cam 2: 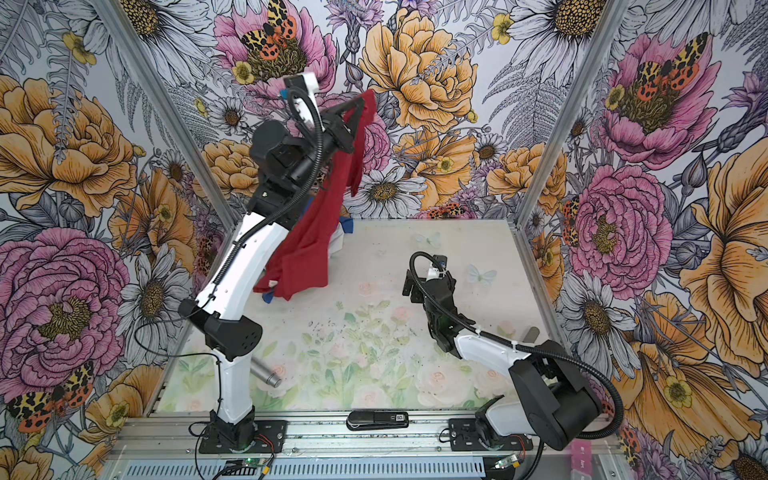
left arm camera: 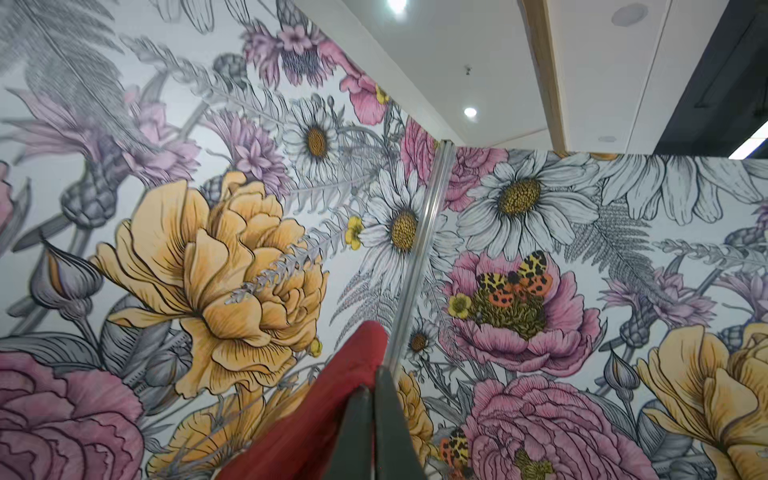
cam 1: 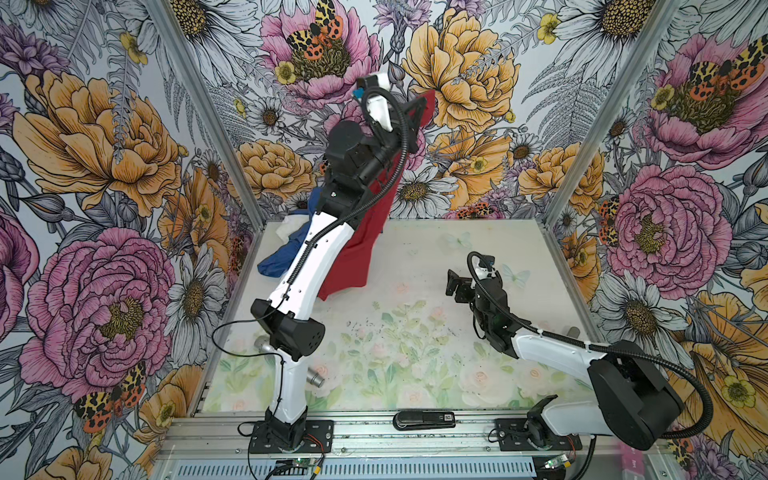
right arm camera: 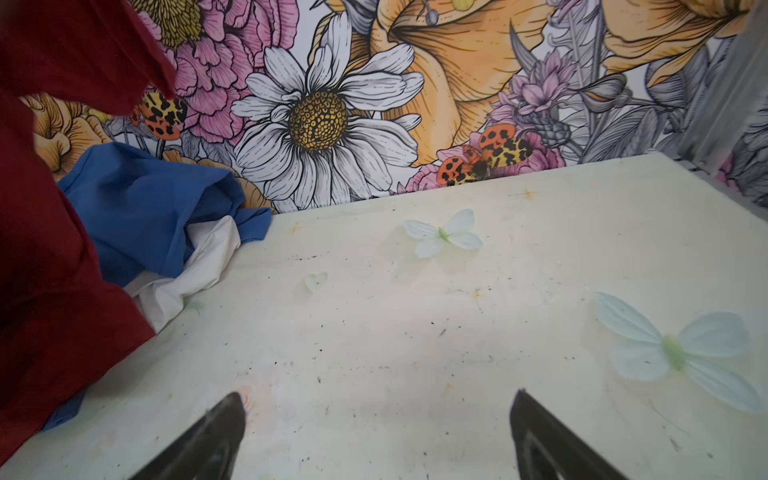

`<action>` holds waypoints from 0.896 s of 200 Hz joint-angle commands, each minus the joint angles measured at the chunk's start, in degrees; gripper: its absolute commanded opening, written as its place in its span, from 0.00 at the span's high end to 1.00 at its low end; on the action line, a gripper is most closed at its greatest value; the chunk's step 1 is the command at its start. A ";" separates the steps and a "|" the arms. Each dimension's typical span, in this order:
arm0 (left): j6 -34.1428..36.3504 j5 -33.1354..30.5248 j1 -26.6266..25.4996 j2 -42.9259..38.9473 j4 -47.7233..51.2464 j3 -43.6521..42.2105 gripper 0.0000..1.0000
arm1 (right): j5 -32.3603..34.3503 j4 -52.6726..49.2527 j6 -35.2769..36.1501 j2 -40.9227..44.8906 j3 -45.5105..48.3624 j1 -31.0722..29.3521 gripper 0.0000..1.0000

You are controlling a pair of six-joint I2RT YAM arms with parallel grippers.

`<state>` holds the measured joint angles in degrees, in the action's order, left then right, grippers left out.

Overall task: Pick out a specific cloth from the pile
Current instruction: 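Lift the red cloth high and drag it onto the open table with the left gripper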

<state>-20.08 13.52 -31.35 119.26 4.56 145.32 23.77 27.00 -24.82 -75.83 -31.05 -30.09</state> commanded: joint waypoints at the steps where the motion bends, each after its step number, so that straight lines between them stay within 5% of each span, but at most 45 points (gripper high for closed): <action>1: -2.37 4.02 -0.24 2.80 -0.60 1.01 1.00 | 7.24 4.17 -1.90 4.32 2.93 -0.17 0.01; 43: -0.40 1.63 -1.43 1.83 4.11 -8.49 1.00 | 9.12 5.73 -1.34 6.27 4.52 -0.13 0.01; 88: 6.63 -7.80 -0.29 -19.40 6.03 -48.11 1.00 | 6.89 5.45 -0.98 4.08 3.34 0.02 0.01; 122: 12.06 -13.36 0.86 -32.67 15.28 -64.96 0.59 | 1.88 2.11 -1.25 -0.93 -0.51 0.75 0.00; 144: 16.90 -19.03 1.16 -38.59 22.16 -68.63 0.03 | -4.75 -3.69 -3.49 -6.19 -5.41 2.62 0.01; 165: 21.89 -23.75 1.66 -41.47 24.68 -69.18 0.01 | -11.89 -6.03 -7.66 -10.57 -8.00 6.15 0.00; 179: 24.47 -20.66 3.06 -42.01 24.05 -69.98 0.01 | -13.15 -9.07 -8.35 -12.98 -10.42 7.98 0.00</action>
<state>-3.05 -4.54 -30.09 78.24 25.76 76.90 17.28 24.16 -29.39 -85.52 -37.95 -24.88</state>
